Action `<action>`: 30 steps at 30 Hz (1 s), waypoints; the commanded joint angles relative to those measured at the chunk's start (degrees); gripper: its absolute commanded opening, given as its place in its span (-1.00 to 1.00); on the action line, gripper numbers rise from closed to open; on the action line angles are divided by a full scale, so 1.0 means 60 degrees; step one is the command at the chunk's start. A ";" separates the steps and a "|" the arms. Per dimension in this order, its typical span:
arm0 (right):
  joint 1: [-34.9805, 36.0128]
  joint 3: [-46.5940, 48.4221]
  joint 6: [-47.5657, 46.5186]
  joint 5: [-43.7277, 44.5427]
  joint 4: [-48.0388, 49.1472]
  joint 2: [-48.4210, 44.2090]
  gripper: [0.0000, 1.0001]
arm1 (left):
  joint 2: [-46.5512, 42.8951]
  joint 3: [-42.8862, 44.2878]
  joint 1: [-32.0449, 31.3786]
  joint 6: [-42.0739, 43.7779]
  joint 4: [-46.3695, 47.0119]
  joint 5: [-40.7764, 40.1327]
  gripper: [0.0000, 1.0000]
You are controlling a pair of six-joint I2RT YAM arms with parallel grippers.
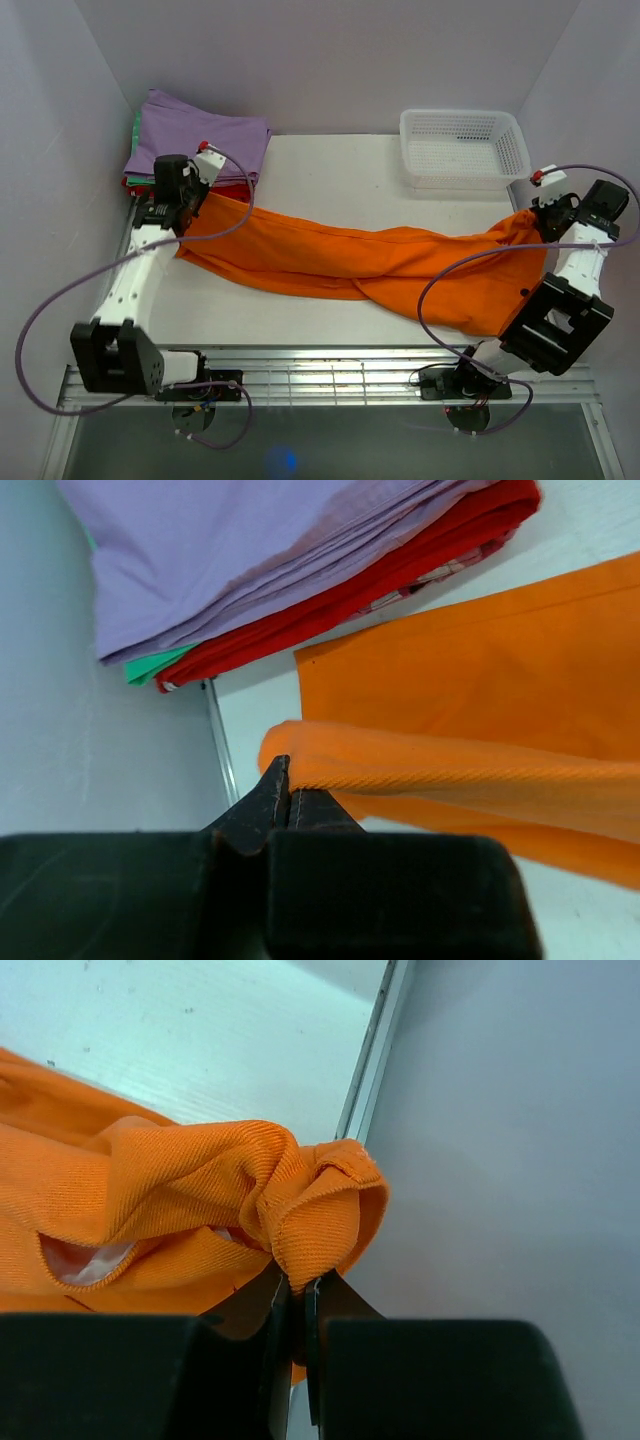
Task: Fold and stack the trousers
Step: Flatten the trousers out
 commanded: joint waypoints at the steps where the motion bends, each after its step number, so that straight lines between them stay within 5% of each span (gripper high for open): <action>1: 0.1037 0.0743 0.0968 0.0885 0.1617 0.0383 -0.85 | 0.2275 0.1669 0.0685 -0.0392 0.1208 0.0169 -1.00; 3: 0.1679 0.1457 0.1291 0.1310 0.1458 0.0925 -0.80 | 0.3248 0.2654 0.1122 -0.0437 0.0493 0.0302 -0.91; 4: 0.1857 0.1810 0.1350 0.1878 0.1196 0.1362 -0.27 | 0.3934 0.3138 0.1213 -0.0467 0.0156 0.0360 -0.63; 6: 0.1933 0.2992 0.1555 0.2074 0.0025 0.1716 0.40 | 0.4117 0.3903 0.1622 -0.0482 -0.0593 0.0491 0.81; 7: 0.1904 0.3319 0.1498 0.2292 -0.0472 0.1877 0.77 | 0.4030 0.3934 0.1871 -0.0438 -0.0696 0.0681 0.96; 10: 0.1290 0.3892 0.0056 0.1464 -0.2493 0.1414 0.98 | 0.3284 0.3584 0.2940 0.0394 -0.1705 0.2378 0.96; 12: 0.0808 0.3748 -0.0813 0.1284 -0.3300 0.1002 0.80 | 0.2741 0.2913 0.3701 0.1361 -0.2716 0.3302 0.96; 19: -0.0132 0.1671 -0.3174 0.1722 -0.6976 -0.0316 0.82 | 0.2533 0.0903 0.5914 0.3048 -0.4256 0.4944 0.96; 22: -0.0308 -0.0218 -0.3687 0.2248 -0.6806 -0.0858 0.82 | 0.3205 0.0537 0.6486 0.3487 -0.4418 0.5471 0.96; 26: -0.0528 -0.3246 -0.4024 0.3288 -0.4436 -0.2323 0.81 | 0.3750 0.0521 0.6809 0.3897 -0.4330 0.6262 0.96; 30: -0.0923 -0.4396 -0.4522 0.3701 -0.3553 -0.3114 0.80 | 0.4057 0.0608 0.6810 0.4147 -0.4213 0.6863 0.96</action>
